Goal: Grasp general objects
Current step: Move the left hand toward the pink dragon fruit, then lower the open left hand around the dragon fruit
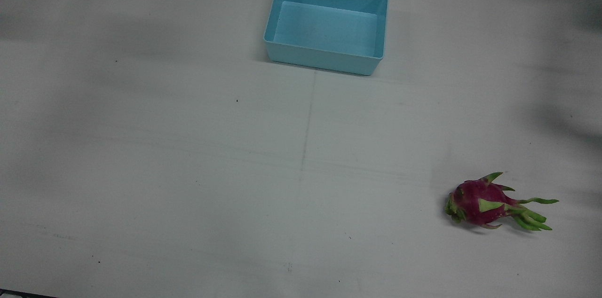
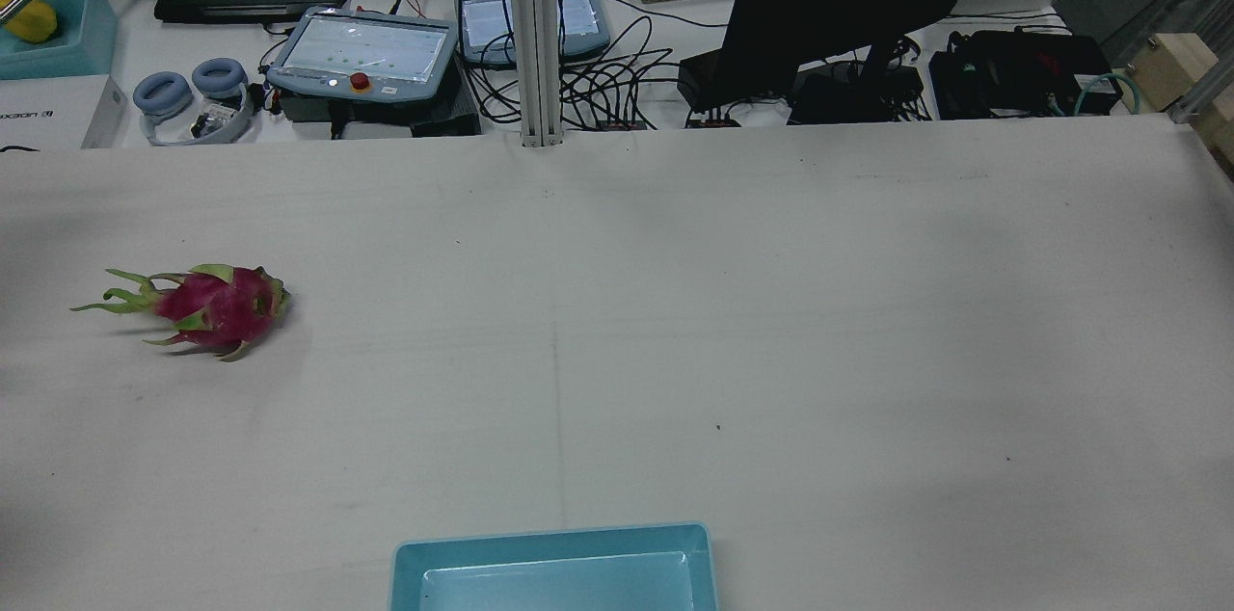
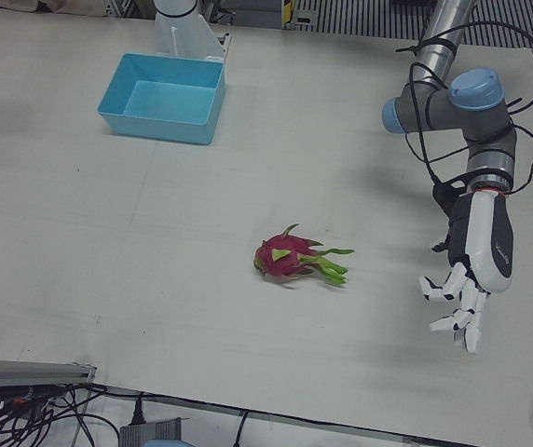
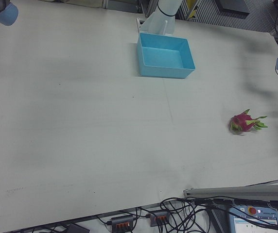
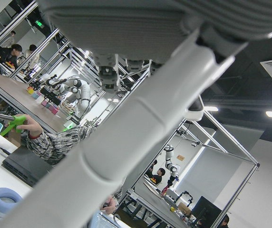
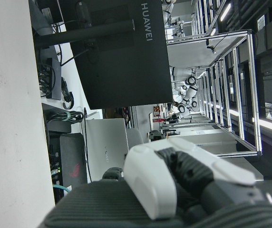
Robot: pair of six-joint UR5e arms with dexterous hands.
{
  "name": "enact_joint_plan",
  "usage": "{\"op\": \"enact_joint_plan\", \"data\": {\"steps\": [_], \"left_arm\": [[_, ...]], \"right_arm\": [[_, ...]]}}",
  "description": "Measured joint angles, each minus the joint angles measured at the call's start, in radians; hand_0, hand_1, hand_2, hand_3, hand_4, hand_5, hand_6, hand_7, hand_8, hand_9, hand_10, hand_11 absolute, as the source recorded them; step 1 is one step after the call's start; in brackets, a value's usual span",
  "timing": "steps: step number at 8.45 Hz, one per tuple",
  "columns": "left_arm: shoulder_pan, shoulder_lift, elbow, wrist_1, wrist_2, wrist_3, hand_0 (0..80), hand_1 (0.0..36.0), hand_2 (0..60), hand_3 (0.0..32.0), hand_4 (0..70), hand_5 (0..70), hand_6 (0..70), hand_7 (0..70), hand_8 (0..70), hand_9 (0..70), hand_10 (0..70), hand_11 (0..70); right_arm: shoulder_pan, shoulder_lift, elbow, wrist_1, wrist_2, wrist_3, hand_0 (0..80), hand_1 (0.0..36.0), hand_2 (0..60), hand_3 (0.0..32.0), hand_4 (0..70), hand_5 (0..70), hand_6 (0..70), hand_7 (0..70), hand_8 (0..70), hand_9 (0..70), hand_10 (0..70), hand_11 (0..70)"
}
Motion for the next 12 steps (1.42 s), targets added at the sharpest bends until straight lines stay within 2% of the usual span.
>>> {"op": "enact_joint_plan", "data": {"steps": [1,2,3,4,6,7,8,9,10,12], "left_arm": [[0.008,0.021,-0.050,0.045,0.003,0.033,80.0,36.0,60.0,0.0,1.9,70.0,0.0,45.5,0.0,7.7,0.0,0.0],[0.043,0.040,-0.139,0.146,0.004,0.102,80.0,36.0,60.0,0.0,1.5,65.4,0.0,43.6,0.0,7.3,0.0,0.0],[0.100,0.050,-0.221,0.255,0.004,0.173,80.0,36.0,60.0,0.0,0.9,70.0,0.0,44.8,0.0,7.5,0.0,0.0],[0.158,0.049,-0.278,0.343,0.001,0.235,80.0,36.0,60.0,0.0,0.0,70.0,0.0,42.0,0.0,7.0,0.0,0.0],[0.263,0.010,-0.353,0.489,-0.008,0.345,80.0,36.0,60.0,0.0,0.0,70.0,0.0,40.3,0.0,6.6,0.0,0.0],[0.308,-0.018,-0.364,0.536,-0.030,0.377,80.0,36.0,60.0,0.0,0.0,70.0,0.0,37.0,0.0,6.0,0.0,0.0],[0.352,-0.047,-0.366,0.574,-0.062,0.392,80.0,36.0,60.0,4.6,0.0,42.0,0.0,33.4,0.0,5.2,0.0,0.0],[0.393,-0.085,-0.361,0.611,-0.095,0.398,80.0,36.0,60.0,8.8,0.0,26.2,0.0,30.3,0.0,4.6,0.0,0.0],[0.422,-0.116,-0.346,0.634,-0.120,0.401,80.0,36.0,60.0,9.6,0.0,22.2,0.0,28.5,0.0,4.3,0.0,0.0],[0.442,-0.144,-0.314,0.648,-0.146,0.402,80.0,36.0,60.0,10.6,0.0,18.9,0.0,27.9,0.0,4.1,0.0,0.0]], "right_arm": [[0.000,0.000,0.000,0.000,0.000,0.000,0.0,0.0,0.0,0.0,0.0,0.0,0.0,0.0,0.0,0.0,0.0,0.0],[0.000,0.000,0.000,0.000,0.000,0.000,0.0,0.0,0.0,0.0,0.0,0.0,0.0,0.0,0.0,0.0,0.0,0.0],[0.000,0.000,0.000,0.000,0.000,0.000,0.0,0.0,0.0,0.0,0.0,0.0,0.0,0.0,0.0,0.0,0.0,0.0],[0.000,0.000,0.000,0.000,0.000,0.000,0.0,0.0,0.0,0.0,0.0,0.0,0.0,0.0,0.0,0.0,0.0,0.0],[0.000,0.000,0.000,0.000,0.000,0.000,0.0,0.0,0.0,0.0,0.0,0.0,0.0,0.0,0.0,0.0,0.0,0.0],[0.000,0.000,0.000,0.000,0.000,0.000,0.0,0.0,0.0,0.0,0.0,0.0,0.0,0.0,0.0,0.0,0.0,0.0],[0.000,0.000,0.000,0.000,0.000,0.000,0.0,0.0,0.0,0.0,0.0,0.0,0.0,0.0,0.0,0.0,0.0,0.0],[0.000,0.000,0.000,0.000,0.000,0.000,0.0,0.0,0.0,0.0,0.0,0.0,0.0,0.0,0.0,0.0,0.0,0.0],[0.000,0.000,0.000,0.000,0.000,0.000,0.0,0.0,0.0,0.0,0.0,0.0,0.0,0.0,0.0,0.0,0.0,0.0],[0.000,0.000,0.000,0.000,0.000,0.000,0.0,0.0,0.0,0.0,0.0,0.0,0.0,0.0,0.0,0.0,0.0,0.0]]}}
